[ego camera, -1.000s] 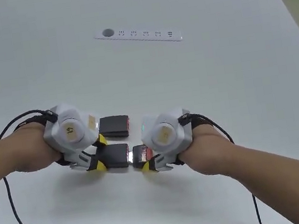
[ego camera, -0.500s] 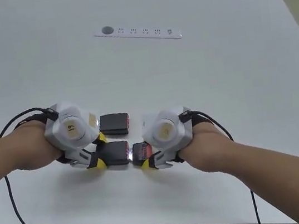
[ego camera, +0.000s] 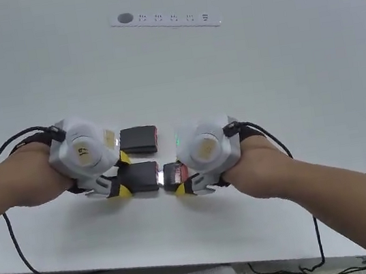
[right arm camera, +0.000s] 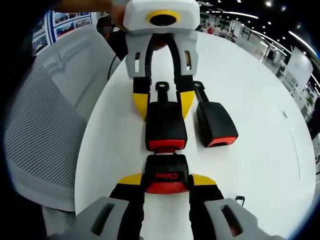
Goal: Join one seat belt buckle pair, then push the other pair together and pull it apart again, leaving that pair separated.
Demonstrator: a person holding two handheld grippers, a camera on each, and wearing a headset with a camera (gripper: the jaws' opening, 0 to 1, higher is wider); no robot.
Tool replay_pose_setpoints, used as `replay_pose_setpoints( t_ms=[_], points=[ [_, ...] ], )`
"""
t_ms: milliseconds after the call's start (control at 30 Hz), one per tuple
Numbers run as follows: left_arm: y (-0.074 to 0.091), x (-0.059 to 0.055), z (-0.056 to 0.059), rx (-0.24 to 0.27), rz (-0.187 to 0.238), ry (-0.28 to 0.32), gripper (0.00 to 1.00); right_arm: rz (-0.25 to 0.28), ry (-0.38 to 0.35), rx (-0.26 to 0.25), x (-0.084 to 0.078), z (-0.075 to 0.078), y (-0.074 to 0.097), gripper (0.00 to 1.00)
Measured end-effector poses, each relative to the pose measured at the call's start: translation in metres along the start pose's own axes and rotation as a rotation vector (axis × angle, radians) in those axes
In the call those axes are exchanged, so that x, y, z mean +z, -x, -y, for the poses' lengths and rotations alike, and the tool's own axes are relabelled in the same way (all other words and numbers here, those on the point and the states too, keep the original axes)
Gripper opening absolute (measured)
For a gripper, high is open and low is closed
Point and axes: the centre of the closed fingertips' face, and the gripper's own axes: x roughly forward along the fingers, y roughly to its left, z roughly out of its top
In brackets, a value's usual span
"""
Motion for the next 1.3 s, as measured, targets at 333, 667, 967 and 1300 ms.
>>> replay_pose_setpoints(
  t_ms=[333, 667, 967, 1300],
  points=[
    [0.001, 0.001, -0.003, -0.003, -0.005, 0.005, 0.31, 0.046, 0.002, 0.004, 0.002, 0.003, 0.003, 0.30],
    [0.000, 0.004, -0.004, -0.006, -0.031, -0.006, 0.32, 0.056, -0.011, -0.027, 0.003, 0.004, 0.006, 0.32],
    [-0.001, 0.001, -0.005, 0.010, -0.038, -0.012, 0.33, 0.063, -0.028, -0.026, 0.001, 0.002, 0.005, 0.33],
    [0.021, 0.021, -0.001, 0.057, 0.008, -0.021, 0.34, 0.085, -0.035, -0.039, 0.010, -0.003, 0.019, 0.32]
  ],
)
